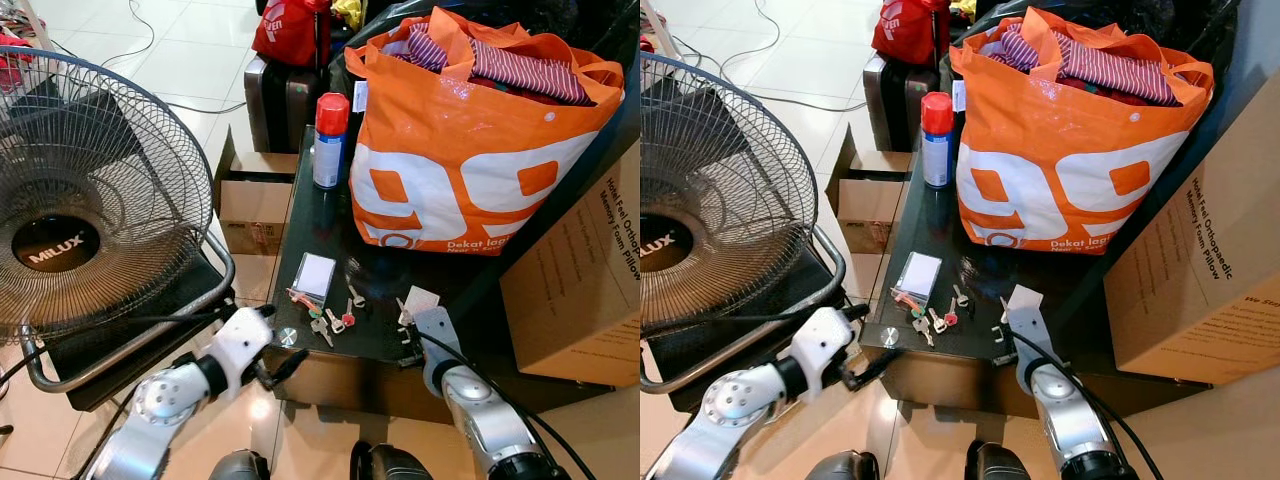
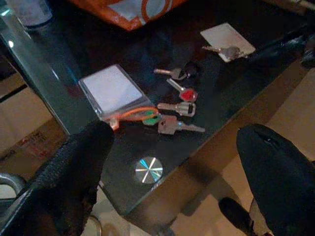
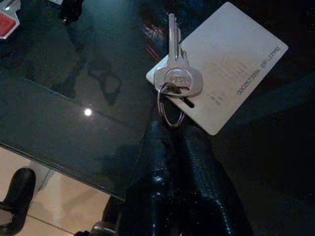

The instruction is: Hang keys on a hook

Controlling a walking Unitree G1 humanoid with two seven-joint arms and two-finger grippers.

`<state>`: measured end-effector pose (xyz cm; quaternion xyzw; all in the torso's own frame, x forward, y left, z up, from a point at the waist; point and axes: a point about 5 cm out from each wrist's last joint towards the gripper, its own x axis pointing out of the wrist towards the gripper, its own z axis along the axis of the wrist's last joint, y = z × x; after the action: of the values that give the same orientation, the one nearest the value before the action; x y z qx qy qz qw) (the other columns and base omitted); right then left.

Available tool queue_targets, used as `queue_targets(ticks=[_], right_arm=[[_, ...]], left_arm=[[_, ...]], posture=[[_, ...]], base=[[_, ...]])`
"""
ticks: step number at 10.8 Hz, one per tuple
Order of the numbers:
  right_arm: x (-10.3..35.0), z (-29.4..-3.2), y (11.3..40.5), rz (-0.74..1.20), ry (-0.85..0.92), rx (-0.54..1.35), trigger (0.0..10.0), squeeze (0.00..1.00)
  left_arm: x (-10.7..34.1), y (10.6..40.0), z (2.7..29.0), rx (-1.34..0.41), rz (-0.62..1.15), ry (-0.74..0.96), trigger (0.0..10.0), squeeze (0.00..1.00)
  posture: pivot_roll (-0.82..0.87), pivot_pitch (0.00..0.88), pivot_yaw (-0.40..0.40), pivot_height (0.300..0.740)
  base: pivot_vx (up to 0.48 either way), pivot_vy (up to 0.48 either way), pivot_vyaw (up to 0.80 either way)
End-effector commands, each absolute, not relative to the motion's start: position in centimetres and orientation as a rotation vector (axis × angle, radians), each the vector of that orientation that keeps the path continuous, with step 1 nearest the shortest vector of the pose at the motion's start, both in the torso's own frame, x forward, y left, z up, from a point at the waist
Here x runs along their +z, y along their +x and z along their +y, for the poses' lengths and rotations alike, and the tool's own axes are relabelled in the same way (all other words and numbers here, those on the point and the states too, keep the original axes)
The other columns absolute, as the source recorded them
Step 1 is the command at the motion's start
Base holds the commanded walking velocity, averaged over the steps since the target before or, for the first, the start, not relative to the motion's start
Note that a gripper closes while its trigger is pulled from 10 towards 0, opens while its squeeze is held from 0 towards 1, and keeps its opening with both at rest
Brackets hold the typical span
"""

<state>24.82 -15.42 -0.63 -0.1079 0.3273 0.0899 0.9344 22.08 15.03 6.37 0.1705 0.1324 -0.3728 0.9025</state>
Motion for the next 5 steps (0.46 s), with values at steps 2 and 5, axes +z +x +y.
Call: queue_targets(ticks=[2,5], right_arm=[[-0.8,-16.0,24.5,0.686,-0.205,0.162,0.0,0.0],[-0.6,-16.1,24.7,0.667,-0.195,0.153,0.0,0.0]], left_arm=[[5.2,21.9,15.4,-0.769,0.295,0.353,10.0,0.36],[3.7,22.5,15.3,-0.761,0.297,0.358,10.0,0.35]], posture=[[0.0,0.173,-0.029,0.74],[0.0,0.172,-0.029,0.74]], base=[[0.0,0.0,0.0],[0.0,0.0,0.0]])
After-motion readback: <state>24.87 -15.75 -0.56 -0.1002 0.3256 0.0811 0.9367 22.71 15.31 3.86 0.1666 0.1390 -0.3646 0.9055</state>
